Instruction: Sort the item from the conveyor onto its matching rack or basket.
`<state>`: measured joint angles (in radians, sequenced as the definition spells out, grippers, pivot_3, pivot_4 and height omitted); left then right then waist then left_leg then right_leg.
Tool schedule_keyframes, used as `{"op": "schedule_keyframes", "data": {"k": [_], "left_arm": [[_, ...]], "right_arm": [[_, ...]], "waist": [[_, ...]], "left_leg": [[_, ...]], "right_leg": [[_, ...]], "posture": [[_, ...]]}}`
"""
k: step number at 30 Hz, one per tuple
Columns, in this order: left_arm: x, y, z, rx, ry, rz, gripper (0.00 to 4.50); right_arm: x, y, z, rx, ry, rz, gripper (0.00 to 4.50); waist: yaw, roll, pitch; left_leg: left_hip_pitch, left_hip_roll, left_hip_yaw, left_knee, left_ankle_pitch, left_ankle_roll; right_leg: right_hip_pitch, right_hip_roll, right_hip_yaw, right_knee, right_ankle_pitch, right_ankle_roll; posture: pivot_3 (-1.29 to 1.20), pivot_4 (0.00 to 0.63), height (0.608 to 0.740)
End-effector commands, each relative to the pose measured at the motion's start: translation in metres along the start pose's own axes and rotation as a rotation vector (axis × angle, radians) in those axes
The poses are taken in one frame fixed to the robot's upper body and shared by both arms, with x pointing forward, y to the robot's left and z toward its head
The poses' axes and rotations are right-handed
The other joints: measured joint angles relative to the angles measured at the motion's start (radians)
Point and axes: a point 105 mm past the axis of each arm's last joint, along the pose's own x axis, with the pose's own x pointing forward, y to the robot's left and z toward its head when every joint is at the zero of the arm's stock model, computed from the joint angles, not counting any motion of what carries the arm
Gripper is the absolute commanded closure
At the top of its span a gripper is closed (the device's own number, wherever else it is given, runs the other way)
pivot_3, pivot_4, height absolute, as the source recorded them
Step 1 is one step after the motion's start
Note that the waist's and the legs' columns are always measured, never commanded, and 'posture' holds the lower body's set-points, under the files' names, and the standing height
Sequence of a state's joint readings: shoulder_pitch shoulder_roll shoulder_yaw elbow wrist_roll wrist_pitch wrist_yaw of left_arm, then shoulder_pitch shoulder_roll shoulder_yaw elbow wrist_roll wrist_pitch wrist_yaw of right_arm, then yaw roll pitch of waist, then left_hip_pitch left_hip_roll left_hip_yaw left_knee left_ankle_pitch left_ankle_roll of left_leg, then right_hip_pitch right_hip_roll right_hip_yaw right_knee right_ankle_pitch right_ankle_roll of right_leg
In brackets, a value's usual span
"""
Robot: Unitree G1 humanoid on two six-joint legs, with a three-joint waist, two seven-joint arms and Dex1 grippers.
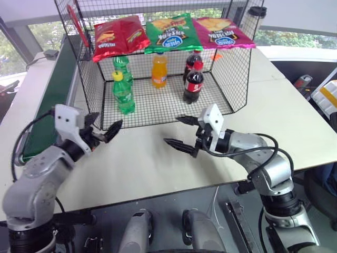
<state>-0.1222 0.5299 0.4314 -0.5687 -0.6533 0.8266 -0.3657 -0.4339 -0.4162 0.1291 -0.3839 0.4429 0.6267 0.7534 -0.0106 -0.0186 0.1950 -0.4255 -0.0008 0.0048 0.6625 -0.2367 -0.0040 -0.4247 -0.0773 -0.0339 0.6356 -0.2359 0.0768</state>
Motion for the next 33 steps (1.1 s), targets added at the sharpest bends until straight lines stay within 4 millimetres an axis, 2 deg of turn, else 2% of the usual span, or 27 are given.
{"op": "schedule_keyframes", "data": {"k": [1, 9, 18, 23, 33], "left_arm": [[-0.017, 0.027, 0.016, -0.017, -0.058, 0.114, 0.00], [-0.056, 0.065, 0.014, -0.030, -0.047, 0.278, 0.00], [-0.084, 0.089, 0.004, -0.059, -0.021, 0.381, 0.00], [-0.090, 0.099, 0.004, -0.069, -0.023, 0.405, 0.00], [-0.090, 0.105, 0.002, -0.063, -0.013, 0.410, 0.00]], "right_arm": [[0.001, 0.006, 0.019, -0.029, -0.066, 0.037, 0.01], [0.005, 0.006, 0.012, -0.021, -0.031, 0.075, 0.01], [0.012, 0.004, 0.009, -0.028, -0.031, 0.093, 0.01], [0.013, 0.006, 0.010, -0.030, -0.036, 0.101, 0.01], [0.011, 0.012, 0.011, -0.029, -0.041, 0.128, 0.01]], "waist": [[0.001, 0.000, 0.000], [0.000, 0.000, 0.000], [0.001, 0.000, 0.000], [0.000, 0.000, 0.000], [-0.001, 0.000, 0.000]], "left_leg": [[0.000, 0.000, 0.000, 0.000, 0.000, 0.000], [0.000, 0.000, 0.000, 0.000, 0.000, 0.000], [0.000, 0.000, 0.000, 0.000, 0.000, -0.001], [0.000, 0.000, 0.000, 0.000, 0.000, -0.001], [0.000, 0.000, 0.000, -0.005, -0.001, -0.001]], "right_leg": [[0.000, 0.000, 0.000, 0.000, 0.000, 0.000], [0.000, -0.002, 0.001, 0.000, -0.002, -0.003], [0.000, -0.004, 0.001, 0.000, -0.002, -0.004], [-0.001, -0.005, 0.001, -0.001, -0.002, -0.004], [-0.002, -0.008, 0.002, -0.004, -0.002, -0.005]], "posture": [[0.00, 0.150, 0.739], [0.00, 0.150, 0.739], [0.00, 0.150, 0.739], [0.00, 0.150, 0.739], [0.00, 0.150, 0.739]]}}
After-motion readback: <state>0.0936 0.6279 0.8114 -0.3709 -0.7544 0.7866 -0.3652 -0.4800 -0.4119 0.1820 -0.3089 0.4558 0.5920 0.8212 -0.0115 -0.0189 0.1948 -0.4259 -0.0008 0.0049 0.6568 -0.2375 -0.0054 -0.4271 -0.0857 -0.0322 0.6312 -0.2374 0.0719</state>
